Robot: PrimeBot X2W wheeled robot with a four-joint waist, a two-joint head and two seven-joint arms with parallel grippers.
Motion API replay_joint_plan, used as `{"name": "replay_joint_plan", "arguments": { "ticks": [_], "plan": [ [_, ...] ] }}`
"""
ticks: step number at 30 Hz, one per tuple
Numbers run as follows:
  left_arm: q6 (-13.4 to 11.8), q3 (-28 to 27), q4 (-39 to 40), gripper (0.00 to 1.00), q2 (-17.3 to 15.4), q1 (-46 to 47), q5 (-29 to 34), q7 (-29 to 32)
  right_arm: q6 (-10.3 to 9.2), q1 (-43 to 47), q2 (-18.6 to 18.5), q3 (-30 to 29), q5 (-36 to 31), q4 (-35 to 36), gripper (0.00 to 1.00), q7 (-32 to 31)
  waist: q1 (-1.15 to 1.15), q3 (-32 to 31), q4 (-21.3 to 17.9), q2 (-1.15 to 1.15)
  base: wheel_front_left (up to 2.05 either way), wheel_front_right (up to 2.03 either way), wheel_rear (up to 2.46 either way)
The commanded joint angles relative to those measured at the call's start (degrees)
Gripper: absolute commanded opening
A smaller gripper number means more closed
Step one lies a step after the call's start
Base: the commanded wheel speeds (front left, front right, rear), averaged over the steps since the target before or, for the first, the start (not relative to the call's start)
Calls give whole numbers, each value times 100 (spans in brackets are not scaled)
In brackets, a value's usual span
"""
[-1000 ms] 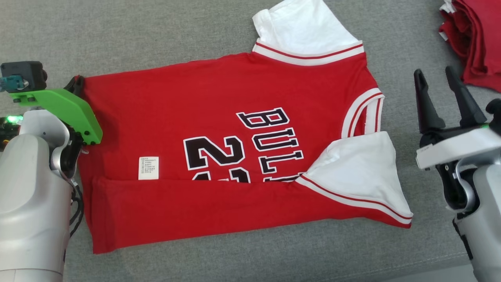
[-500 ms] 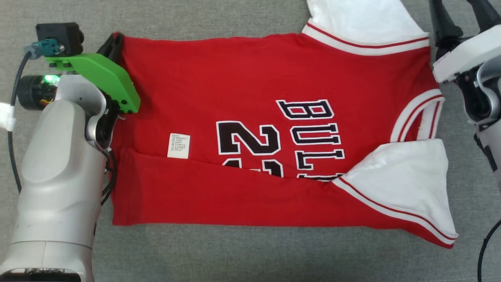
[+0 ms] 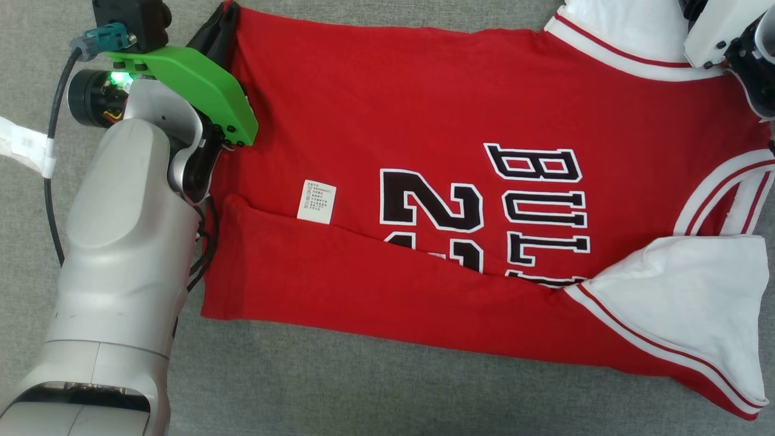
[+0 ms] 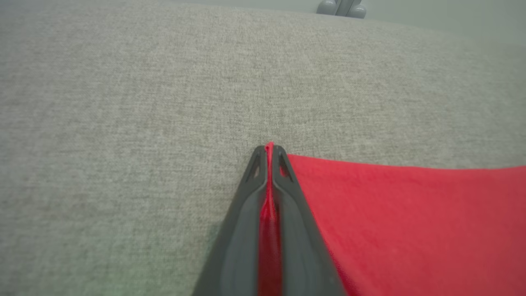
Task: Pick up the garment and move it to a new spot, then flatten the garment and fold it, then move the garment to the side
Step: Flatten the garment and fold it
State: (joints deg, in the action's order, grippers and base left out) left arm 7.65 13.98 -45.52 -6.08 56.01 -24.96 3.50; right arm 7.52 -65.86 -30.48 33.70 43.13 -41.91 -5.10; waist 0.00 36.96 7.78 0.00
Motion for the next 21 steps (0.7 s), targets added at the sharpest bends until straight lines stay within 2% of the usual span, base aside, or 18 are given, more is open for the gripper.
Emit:
{"name": "replay_joint_plan", "arguments": {
  "ticks": [1,2,3,6,10,17,21],
  "plan": [
    [-78,7,-331,0,-102,-159,-29,106,-8,-21,-32,156,82,-95,46,-163,0,13,13,0,0,0,0],
    [-81,20,-360,0,-102,-153,-41,93,-8,-48,-43,223,139,-118,32,-237,0,9,11,0,0,0,0],
    [-82,39,-386,0,-101,-140,-61,93,-8,-80,-67,314,206,-128,0,-312,0,5,8,0,0,0,0],
    [-71,81,-437,0,-102,-97,-107,16,-9,-205,-187,478,334,-61,0,-233,0,-9,-6,0,0,0,0],
    [-60,111,-348,0,-154,-122,-154,-246,-9,-202,-335,519,521,93,0,307,0,-125,-37,0,0,0,0],
    [-36,87,99,0,-411,-223,-169,-648,-9,244,-688,563,830,652,0,1201,0,-507,-201,0,0,0,0],
    [-35,80,477,0,-580,-455,-202,-611,-9,551,-860,558,895,1019,0,1548,0,-726,-340,0,0,0,0]
  ]
}}
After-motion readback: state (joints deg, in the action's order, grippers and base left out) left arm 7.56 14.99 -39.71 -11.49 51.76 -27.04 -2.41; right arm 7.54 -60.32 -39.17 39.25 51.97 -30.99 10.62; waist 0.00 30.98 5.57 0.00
